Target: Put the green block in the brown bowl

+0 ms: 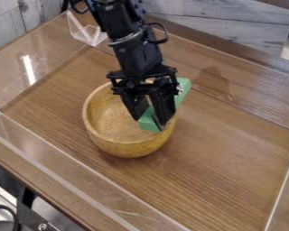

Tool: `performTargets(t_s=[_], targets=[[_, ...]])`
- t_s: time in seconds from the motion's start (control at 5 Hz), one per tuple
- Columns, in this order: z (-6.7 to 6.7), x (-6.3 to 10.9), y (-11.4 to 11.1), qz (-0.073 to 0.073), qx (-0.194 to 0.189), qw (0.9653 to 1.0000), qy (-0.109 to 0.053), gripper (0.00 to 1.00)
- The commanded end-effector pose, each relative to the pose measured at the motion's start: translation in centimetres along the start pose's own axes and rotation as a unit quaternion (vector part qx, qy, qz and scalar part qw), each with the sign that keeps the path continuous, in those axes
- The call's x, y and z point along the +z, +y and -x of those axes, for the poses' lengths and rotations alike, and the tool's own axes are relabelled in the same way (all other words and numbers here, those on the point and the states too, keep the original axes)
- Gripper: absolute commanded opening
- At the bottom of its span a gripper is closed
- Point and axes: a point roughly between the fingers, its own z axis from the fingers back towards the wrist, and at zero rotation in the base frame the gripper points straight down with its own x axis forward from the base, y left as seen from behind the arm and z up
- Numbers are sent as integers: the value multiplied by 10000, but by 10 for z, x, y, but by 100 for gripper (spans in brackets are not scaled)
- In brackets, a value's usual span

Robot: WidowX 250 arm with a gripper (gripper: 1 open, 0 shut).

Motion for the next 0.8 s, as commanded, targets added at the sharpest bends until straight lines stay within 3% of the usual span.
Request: performTargets(t_s=[0.0,0.6], targets=[[-11,13,-2,-60,-94,9997,-216,0],[-12,12,-4,-56,-101,9999,-75,0]])
